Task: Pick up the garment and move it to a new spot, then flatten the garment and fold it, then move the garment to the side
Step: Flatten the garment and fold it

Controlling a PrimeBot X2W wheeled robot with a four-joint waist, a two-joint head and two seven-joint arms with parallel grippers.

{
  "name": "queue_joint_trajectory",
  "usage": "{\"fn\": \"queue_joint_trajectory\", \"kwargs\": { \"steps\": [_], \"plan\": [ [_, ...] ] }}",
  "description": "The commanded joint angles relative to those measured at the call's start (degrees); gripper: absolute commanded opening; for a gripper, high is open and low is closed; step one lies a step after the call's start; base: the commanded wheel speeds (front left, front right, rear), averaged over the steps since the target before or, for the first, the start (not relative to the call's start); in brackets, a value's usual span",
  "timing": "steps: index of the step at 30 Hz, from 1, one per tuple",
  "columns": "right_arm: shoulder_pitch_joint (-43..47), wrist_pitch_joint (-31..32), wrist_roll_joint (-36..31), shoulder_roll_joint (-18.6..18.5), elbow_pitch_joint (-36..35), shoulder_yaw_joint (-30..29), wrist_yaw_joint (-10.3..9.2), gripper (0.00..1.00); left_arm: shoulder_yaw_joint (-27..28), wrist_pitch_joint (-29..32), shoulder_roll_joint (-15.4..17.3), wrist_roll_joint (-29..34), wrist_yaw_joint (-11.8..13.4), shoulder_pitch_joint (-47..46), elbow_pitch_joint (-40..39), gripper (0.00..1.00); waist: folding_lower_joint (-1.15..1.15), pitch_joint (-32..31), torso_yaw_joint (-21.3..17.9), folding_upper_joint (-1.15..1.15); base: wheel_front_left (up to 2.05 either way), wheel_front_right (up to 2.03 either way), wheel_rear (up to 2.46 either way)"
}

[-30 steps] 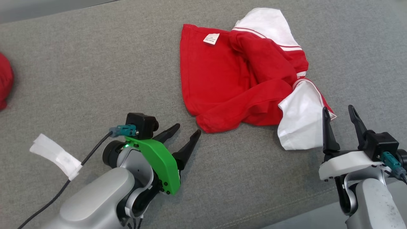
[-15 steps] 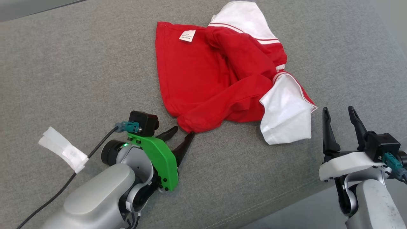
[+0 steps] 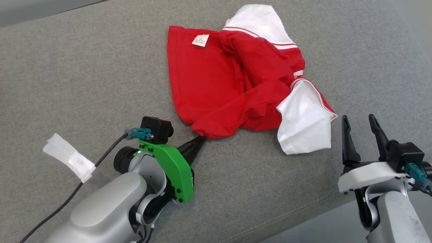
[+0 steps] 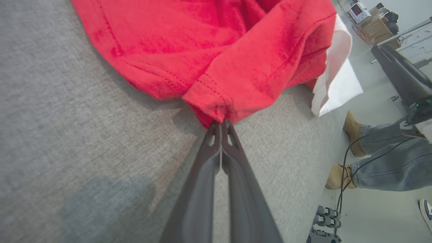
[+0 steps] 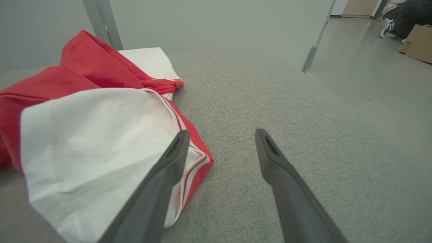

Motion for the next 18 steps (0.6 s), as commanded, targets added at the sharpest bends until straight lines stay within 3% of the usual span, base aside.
{"fn": "queue_joint_trajectory", "kwargs": {
  "steps": [1,11,15,18],
  "plan": [
    [0.7,-0.18,0.27,-0.17,0.11,-0.09,-0.08,1.0,0.2,-0.39,0.52,-0.21,-0.22,-0.63,-0.28,0.0,0.0,-0.22,0.32,0.0,0.0,0.0,0.0],
    [1.11,-0.18,-0.63,-0.18,0.37,-0.97,-0.08,1.0,1.76,-0.93,4.73,-0.1,0.13,-0.3,-8.49,0.0,0.0,-1.76,3.59,0.0,0.0,0.0,0.0],
    [1.77,-0.18,-1.39,-0.18,0.42,-1.91,-0.08,1.0,1.4,-0.27,9.05,2.33,1.42,0.11,-16.55,0.0,0.0,-2.9,5.51,0.0,0.0,0.0,0.0],
    [2.4,-0.18,-2.14,-0.18,0.27,-2.64,-0.08,1.0,0.79,1.77,15.15,3.79,3.42,1.65,-25.64,0.0,0.0,-3.71,7.85,0.0,0.0,0.0,0.0]
  ]
}}
